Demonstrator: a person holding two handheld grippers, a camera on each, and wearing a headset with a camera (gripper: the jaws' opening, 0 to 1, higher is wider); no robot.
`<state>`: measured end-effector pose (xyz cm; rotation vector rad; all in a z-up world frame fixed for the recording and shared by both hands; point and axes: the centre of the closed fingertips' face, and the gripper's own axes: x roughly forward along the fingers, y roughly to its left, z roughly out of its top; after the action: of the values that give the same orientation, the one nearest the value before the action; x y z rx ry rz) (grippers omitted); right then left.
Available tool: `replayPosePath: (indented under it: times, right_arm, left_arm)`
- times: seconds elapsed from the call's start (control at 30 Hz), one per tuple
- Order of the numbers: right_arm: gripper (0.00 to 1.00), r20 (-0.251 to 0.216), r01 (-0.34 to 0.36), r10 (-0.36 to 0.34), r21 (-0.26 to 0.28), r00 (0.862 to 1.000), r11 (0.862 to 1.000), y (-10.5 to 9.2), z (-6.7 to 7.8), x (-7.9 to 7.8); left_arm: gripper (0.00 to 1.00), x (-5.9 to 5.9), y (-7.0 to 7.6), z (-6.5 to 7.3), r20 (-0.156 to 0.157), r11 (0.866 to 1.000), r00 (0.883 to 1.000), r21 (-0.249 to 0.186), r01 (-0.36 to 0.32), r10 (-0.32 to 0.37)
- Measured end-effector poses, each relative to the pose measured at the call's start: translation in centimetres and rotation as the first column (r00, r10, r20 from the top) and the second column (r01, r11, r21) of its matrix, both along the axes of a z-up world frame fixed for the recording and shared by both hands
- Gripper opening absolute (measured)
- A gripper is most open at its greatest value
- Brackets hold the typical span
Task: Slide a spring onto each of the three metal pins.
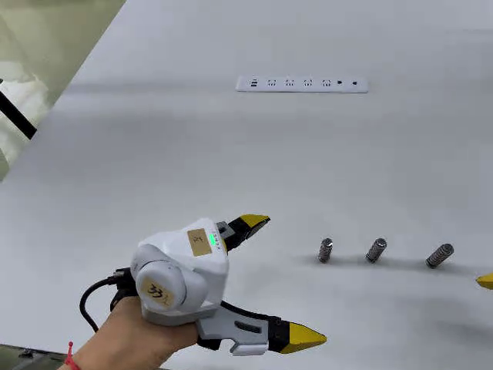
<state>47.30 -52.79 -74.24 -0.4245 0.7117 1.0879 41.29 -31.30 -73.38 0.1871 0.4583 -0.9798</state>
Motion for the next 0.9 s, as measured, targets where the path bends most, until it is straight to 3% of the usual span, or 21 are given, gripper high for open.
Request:
replayPosePath:
  times: [0.23,0.4,0.7,0.9]
  right_arm:
    - [0.77,0.026,0.055,-0.058,0.106,0.998,0.993,-1.3,0.0,-1.6]
    - [0.84,0.039,0.068,-0.076,0.167,0.996,0.984,-1.4,0.1,-2.6]
    - [0.92,0.047,0.079,-0.093,0.236,0.995,0.968,-1.1,0.6,-4.0]
    - [0.93,0.052,0.09,-0.106,0.244,0.993,0.966,-1.3,0.7,-4.5]
  left_arm:
    - [1.0,-0.3,1.2,-0.3,0.013,0.998,0.998,0.004,-0.056,0.056]
    - [1.0,-0.6,1.8,-1.2,0.014,0.996,0.997,0.039,-0.078,0.077]
    - [1.0,-0.1,1.9,-1.3,0.023,0.992,0.992,0.04,-0.124,0.123]
    - [1.0,-0.3,1.6,-1.2,0.023,0.99,0.991,0.037,-0.133,0.132]
